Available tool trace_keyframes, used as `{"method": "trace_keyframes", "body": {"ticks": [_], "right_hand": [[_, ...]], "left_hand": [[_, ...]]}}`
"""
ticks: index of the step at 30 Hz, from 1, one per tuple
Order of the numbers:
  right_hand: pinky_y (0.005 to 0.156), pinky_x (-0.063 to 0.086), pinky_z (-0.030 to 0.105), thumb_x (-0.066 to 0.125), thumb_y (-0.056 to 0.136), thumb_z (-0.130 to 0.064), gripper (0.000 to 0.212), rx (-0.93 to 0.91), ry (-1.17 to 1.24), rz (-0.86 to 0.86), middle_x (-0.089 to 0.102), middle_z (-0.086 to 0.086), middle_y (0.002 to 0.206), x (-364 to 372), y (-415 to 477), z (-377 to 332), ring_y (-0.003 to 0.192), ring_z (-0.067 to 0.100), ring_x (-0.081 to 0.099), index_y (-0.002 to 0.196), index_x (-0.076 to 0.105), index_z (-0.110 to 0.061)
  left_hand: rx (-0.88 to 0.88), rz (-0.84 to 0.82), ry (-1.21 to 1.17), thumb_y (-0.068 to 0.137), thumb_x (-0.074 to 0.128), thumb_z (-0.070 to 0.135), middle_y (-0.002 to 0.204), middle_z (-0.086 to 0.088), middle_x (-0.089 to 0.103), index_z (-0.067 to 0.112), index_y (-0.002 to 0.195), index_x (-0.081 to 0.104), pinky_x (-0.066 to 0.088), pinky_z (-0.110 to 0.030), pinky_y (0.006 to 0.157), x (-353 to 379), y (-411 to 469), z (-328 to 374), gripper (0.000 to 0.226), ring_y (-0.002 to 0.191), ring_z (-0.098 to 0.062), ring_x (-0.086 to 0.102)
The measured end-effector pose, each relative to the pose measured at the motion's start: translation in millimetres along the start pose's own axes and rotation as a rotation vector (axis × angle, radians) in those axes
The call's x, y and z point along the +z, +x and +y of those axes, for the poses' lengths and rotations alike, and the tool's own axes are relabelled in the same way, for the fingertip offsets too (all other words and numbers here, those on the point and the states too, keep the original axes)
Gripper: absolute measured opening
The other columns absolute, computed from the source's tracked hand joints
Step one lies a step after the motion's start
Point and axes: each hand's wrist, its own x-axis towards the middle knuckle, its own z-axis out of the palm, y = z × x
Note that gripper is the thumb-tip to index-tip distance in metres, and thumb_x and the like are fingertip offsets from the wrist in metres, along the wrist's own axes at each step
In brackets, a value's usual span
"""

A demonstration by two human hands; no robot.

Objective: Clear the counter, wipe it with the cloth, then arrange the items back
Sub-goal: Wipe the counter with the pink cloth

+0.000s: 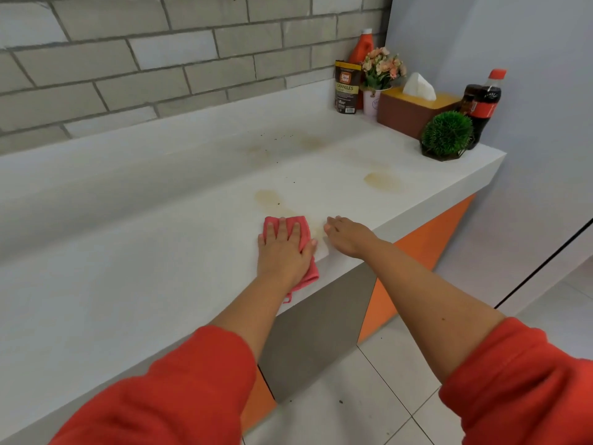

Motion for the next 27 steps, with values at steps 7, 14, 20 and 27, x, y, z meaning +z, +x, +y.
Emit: {"method": "trace_keyframes", "body": {"ticks": [7, 14, 20, 27], "right_hand": [[0.111, 0.024, 0.035, 0.011, 0.101, -0.047, 0.061, -0.025, 0.198, 0.053, 0.040, 0.014, 0.146, -5, -1, 6, 0.135, 0.028, 0.036, 0.142, 0.037, -0.010], [0.116, 0.014, 0.033, 0.012, 0.100, -0.049, 0.060, -0.037, 0.322, 0.023, 0.023, 0.007, 0.156, -15, -7, 10, 0.144, 0.024, 0.019, 0.149, 0.023, -0.016], [0.117, 0.013, 0.033, 0.020, 0.102, -0.041, 0.052, -0.005, 0.220, 0.010, 0.022, 0.006, 0.156, -14, 5, 9, 0.145, 0.023, 0.018, 0.149, 0.024, -0.018], [0.119, 0.004, 0.041, 0.023, 0.101, -0.036, 0.052, -0.006, 0.020, 0.373, 0.011, 0.016, 0.157, 52, 13, -35, 0.146, 0.028, 0.005, 0.147, 0.025, -0.014]], "left_hand": [[0.315, -0.026, 0.024, 0.096, 0.030, 0.053, 0.159, 0.000, 0.005, 0.027, 0.150, 0.008, 0.004, -0.043, 0.118, 5, -3, 24, 0.064, 0.146, -0.023, -0.004], [0.332, -0.042, 0.117, 0.095, 0.030, 0.056, 0.159, 0.001, -0.002, 0.027, 0.150, 0.005, 0.004, -0.039, 0.118, 1, -24, -24, 0.067, 0.146, -0.020, -0.006], [0.202, -0.069, -0.024, 0.098, 0.024, 0.048, 0.159, -0.003, 0.003, 0.023, 0.150, 0.009, 0.000, -0.046, 0.117, 7, 6, 30, 0.060, 0.146, -0.025, -0.008], [-0.031, 0.108, -1.092, 0.099, 0.036, 0.013, 0.144, -0.002, 0.044, 0.015, 0.139, 0.041, 0.028, -0.021, 0.108, -18, 7, -3, 0.041, 0.130, -0.010, 0.041]]}}
